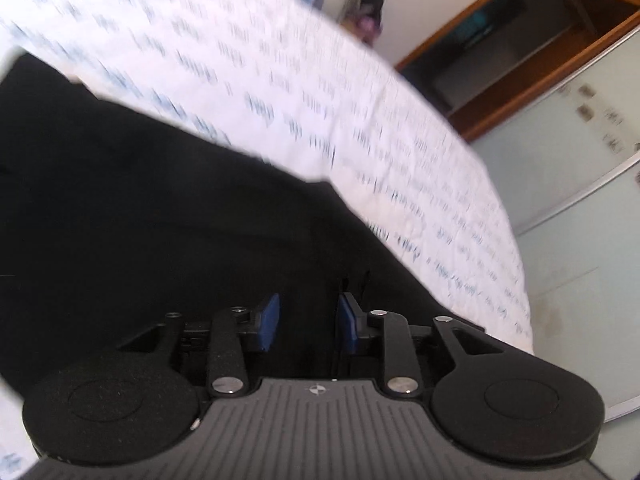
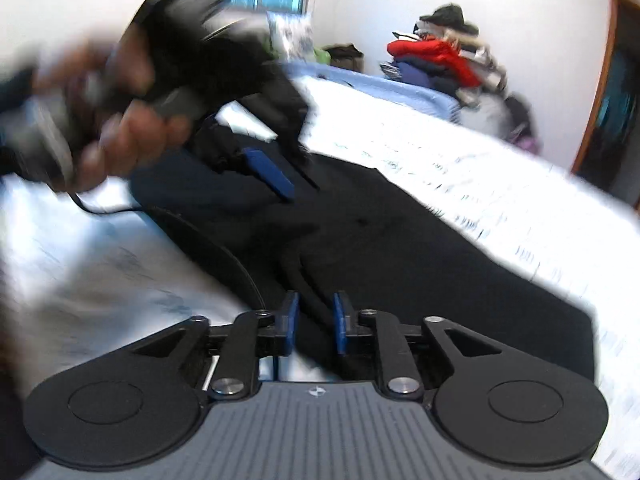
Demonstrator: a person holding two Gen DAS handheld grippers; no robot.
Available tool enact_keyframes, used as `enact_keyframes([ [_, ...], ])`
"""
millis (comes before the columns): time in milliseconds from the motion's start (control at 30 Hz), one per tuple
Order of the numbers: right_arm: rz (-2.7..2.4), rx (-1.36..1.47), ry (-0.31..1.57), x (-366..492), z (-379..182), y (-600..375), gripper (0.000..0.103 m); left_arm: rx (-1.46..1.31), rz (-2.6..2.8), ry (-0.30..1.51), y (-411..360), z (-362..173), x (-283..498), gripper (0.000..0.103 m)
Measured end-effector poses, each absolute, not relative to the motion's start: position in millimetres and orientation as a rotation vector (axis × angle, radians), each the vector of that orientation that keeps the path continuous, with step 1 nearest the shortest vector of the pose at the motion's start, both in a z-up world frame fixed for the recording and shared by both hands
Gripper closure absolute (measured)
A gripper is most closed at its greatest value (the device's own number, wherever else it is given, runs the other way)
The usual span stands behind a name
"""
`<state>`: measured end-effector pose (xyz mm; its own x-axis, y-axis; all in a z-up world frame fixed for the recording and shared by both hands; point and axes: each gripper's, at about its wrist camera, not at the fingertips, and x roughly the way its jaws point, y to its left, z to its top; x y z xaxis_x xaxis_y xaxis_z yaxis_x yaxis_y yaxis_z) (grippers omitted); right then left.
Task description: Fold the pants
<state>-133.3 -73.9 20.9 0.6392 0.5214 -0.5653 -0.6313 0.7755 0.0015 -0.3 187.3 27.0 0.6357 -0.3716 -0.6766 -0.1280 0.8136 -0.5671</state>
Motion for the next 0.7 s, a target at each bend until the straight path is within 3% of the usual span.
enact_keyframes([
  [33,0.668,-0.115,0.585,-132,29,-80,0.067,-0.616,-0.159,0.859,189,34,-11,0.067],
  [133,0.584,0.094,0.585,-111,47,-128,0.02,-0.614,-0.2,0.788,179,50,-35,0.065],
  [233,0.472,0.213,0.591,-78,58,-161,0.019,-0.615,-0.326,0.752,143,53,-39,0.057],
  [367,0.437,0.553,0.685,-24,45,-197,0.019,-0.566,-0.426,0.772,88,36,-24,0.056],
  [500,0.492,0.944,0.769,19,6,-225,0.019,-0.539,-0.359,0.916,66,-3,-12,0.056],
  [633,0.44,0.928,0.833,37,-29,-228,0.023,-0.61,-0.316,0.913,84,-23,-21,0.063],
  [700,0.45,0.863,0.818,28,-25,-224,0.024,-0.653,-0.282,0.93,91,-30,-22,0.079],
])
